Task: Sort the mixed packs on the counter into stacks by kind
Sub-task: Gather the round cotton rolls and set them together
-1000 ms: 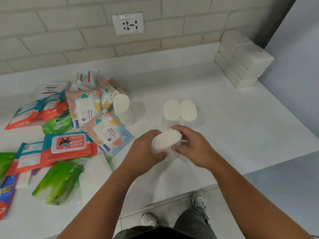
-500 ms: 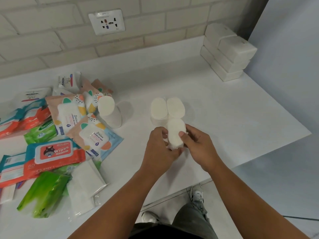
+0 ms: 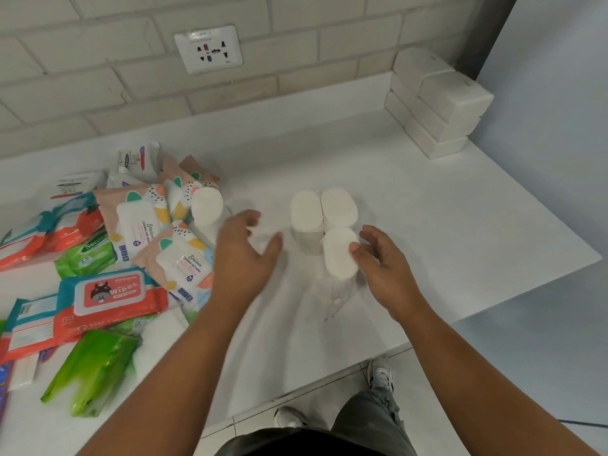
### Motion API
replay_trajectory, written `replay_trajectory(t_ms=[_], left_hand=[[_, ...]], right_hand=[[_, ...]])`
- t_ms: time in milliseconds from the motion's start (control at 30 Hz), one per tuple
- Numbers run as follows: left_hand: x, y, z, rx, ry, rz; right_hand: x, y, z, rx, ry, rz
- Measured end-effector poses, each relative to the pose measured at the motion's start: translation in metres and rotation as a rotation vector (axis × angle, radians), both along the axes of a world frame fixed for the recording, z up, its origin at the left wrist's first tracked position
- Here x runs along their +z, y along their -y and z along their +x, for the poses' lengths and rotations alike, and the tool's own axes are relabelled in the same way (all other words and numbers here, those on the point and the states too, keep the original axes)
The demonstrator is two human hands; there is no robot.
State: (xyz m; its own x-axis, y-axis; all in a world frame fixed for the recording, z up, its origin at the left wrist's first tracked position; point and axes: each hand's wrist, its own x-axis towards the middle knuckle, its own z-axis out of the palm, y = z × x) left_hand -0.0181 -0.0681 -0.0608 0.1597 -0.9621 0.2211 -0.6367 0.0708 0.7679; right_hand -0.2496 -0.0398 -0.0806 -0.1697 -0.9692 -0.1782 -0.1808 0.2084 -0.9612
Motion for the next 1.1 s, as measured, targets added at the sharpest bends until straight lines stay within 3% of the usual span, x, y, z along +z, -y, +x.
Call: replay_trajectory(t_ms=[133, 233, 600, 800, 1100], left_hand=[[0.009, 0.038, 0.045, 0.252, 0.185, -0.001], [0.007, 0.055, 0.059, 0.283, 0.239, 0.120], [0.005, 0.058, 0.058, 0.309, 0.162, 0.262], [0.016, 0.004, 0.022, 0.189, -0.012, 0.164], [0.006, -0.050, -0.019, -0.003, 0.037, 0.265]], right_hand=[[0.003, 0.002, 0.003, 0.037, -0.002, 0.009], [0.002, 0.005, 0.005, 0.084, 0.006, 0.006], [0.007, 0.009, 0.011, 0.156, 0.021, 0.001], [0.004, 0.008, 0.009, 0.124, 0.025, 0.032], [0.001, 0.007, 0.010, 0.115, 0.037, 0.034]])
